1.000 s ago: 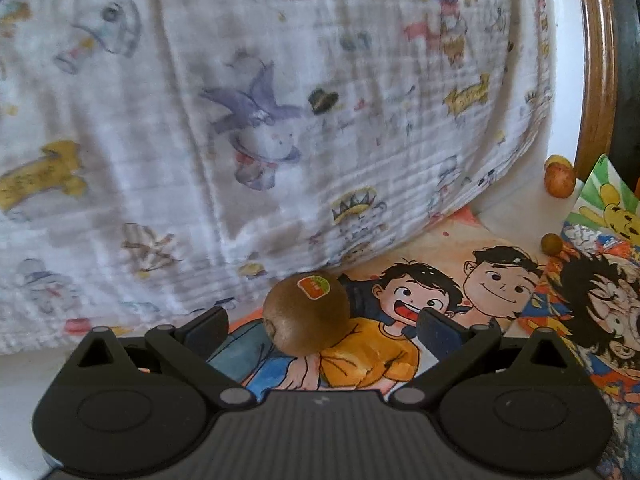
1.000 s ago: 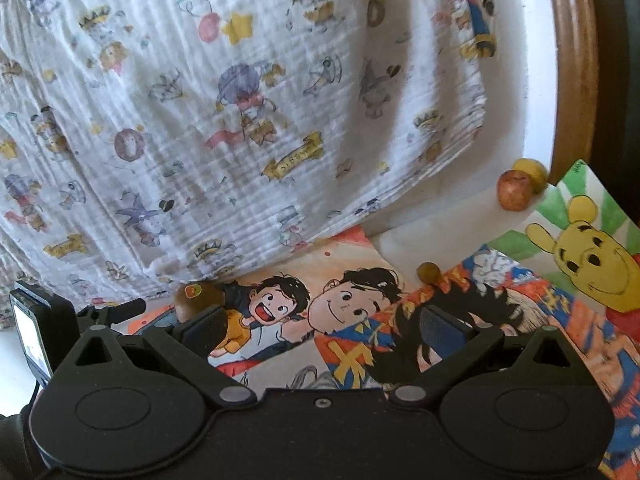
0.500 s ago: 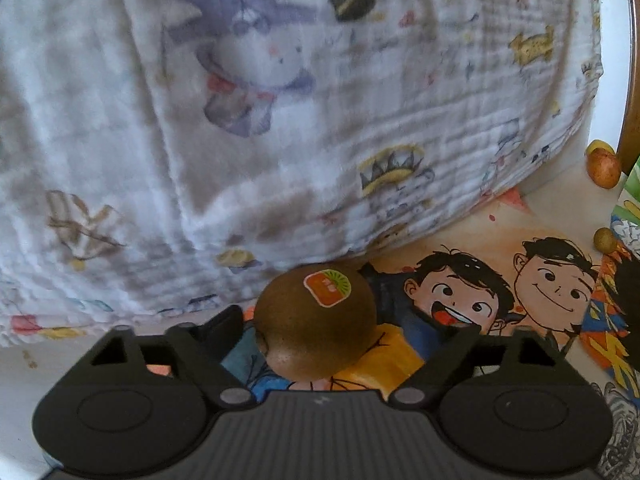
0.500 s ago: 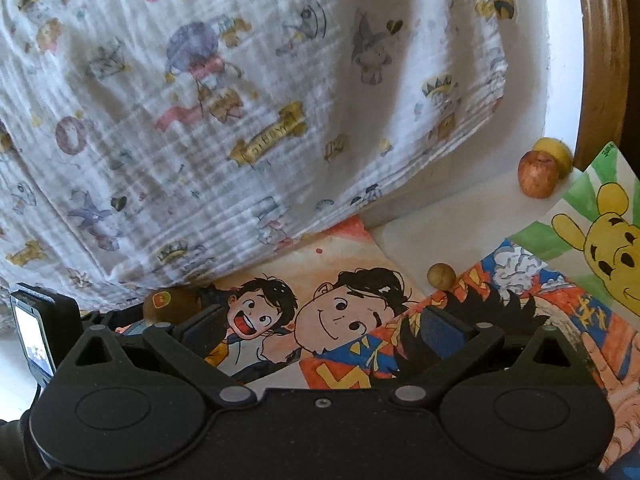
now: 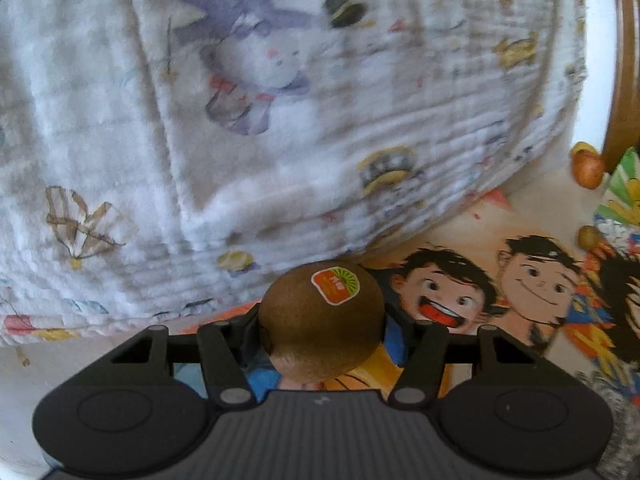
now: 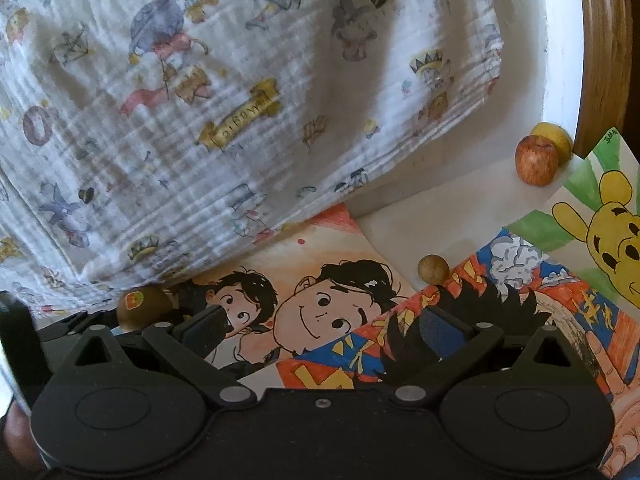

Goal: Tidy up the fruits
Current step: 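Grasp the brown kiwi with the left tool while the right tool grasps the small brown fruit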

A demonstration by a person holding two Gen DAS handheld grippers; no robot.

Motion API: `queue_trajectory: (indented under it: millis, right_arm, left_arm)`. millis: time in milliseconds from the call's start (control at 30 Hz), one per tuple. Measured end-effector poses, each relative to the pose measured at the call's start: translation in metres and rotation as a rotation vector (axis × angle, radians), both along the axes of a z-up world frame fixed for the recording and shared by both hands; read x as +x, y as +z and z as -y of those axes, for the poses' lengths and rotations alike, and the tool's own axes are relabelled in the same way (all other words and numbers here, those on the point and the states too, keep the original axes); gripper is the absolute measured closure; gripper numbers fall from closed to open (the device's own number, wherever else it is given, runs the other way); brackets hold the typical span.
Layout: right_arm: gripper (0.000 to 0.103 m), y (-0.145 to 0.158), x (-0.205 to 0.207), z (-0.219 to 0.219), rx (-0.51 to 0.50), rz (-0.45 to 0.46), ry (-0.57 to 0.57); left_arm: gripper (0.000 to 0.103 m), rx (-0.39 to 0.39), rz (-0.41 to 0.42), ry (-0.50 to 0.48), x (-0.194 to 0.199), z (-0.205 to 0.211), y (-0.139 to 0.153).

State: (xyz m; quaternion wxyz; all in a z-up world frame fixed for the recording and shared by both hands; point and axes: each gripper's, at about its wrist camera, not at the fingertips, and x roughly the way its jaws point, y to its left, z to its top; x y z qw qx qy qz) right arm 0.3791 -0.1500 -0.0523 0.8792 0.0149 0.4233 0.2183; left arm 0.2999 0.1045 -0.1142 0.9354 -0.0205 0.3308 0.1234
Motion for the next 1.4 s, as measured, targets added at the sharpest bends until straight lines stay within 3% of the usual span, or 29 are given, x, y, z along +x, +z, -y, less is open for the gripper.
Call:
queue_trajectory:
  millis: [200, 600, 733, 900, 967, 1167, 1400]
  right_arm:
    - [0.001, -0.020, 0.020, 0.006, -0.040, 0.005, -0.031]
    - [0.030, -0.064, 0.076, 0.012, -0.123, 0.002, -0.082]
    - [0.049, -0.073, 0.087, 0.011, -0.159, -0.013, -0.121]
    - [0.056, -0.077, 0.092, 0.012, -0.187, 0.011, -0.139]
    - [0.073, -0.077, 0.093, 0.011, -0.218, 0.024, -0.136]
    - [0.074, -0.070, 0.087, 0.009, -0.223, 0.018, -0.109]
    - [0.074, -0.029, 0.054, -0.006, -0.174, 0.060, -0.045]
  left_arm:
    - [0.039, -0.033, 0.002, -0.103, -0.006, 0.031, 0.012]
    - [0.039, -0.050, -0.025, -0.183, 0.040, 0.079, 0.002]
    - [0.039, -0.053, -0.027, -0.190, 0.043, 0.081, 0.000]
    - [0.039, -0.054, -0.027, -0.196, 0.046, 0.081, -0.001]
    - [0.039, -0.055, -0.030, -0.196, 0.048, 0.081, -0.002]
    - [0.039, -0.056, -0.035, -0.189, 0.049, 0.080, -0.004]
    - [0.039, -0.048, -0.008, -0.183, 0.035, 0.080, 0.013]
